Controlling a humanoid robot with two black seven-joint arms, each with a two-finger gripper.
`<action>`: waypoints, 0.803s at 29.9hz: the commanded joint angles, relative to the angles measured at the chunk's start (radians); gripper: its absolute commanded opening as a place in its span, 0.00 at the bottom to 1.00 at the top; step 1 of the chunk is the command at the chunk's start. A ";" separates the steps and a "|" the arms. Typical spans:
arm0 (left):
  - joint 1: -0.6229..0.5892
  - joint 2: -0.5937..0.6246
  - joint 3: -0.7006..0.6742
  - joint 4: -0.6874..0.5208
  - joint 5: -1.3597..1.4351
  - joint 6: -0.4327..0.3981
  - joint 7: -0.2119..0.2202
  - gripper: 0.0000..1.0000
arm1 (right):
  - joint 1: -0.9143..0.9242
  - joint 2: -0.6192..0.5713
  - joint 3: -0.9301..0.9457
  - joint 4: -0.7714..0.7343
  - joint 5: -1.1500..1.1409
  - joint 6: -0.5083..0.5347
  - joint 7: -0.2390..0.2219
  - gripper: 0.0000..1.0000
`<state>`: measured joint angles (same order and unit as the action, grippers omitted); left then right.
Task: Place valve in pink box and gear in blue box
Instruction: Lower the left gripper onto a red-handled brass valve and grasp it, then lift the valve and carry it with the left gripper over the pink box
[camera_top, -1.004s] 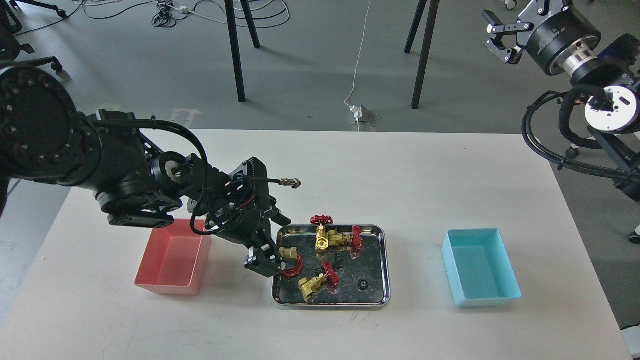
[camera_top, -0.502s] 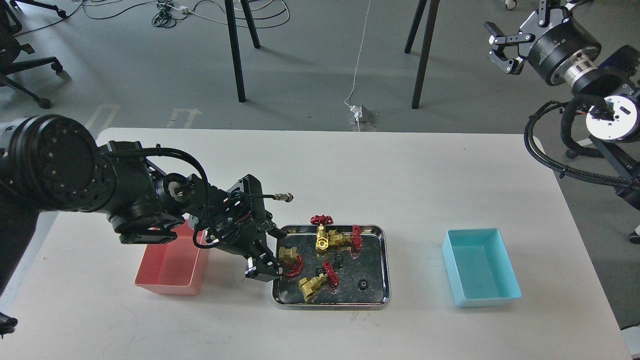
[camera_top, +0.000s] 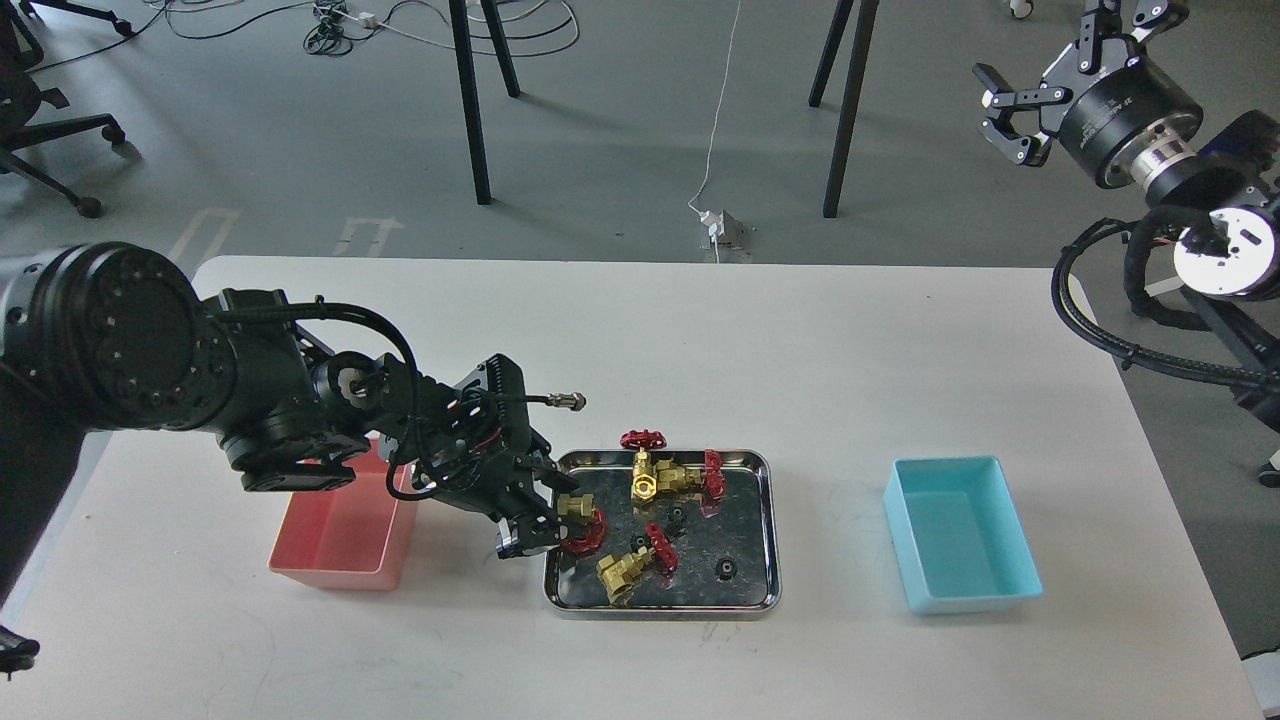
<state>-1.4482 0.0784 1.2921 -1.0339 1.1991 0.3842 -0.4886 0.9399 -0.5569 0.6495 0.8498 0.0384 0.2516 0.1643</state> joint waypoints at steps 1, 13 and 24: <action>-0.003 0.000 0.000 0.000 0.022 0.009 0.000 0.36 | -0.003 0.000 0.002 0.000 0.000 0.000 0.000 1.00; -0.017 0.006 0.000 0.000 0.039 0.045 0.000 0.05 | -0.010 -0.002 0.004 -0.001 0.000 0.000 0.001 1.00; -0.230 0.303 -0.124 -0.147 0.039 0.090 0.000 0.04 | 0.061 0.011 0.047 0.012 0.000 -0.032 0.000 1.00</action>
<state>-1.6019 0.2256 1.2284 -1.1016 1.2354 0.4698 -0.4890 0.9446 -0.5554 0.6724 0.8553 0.0384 0.2392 0.1656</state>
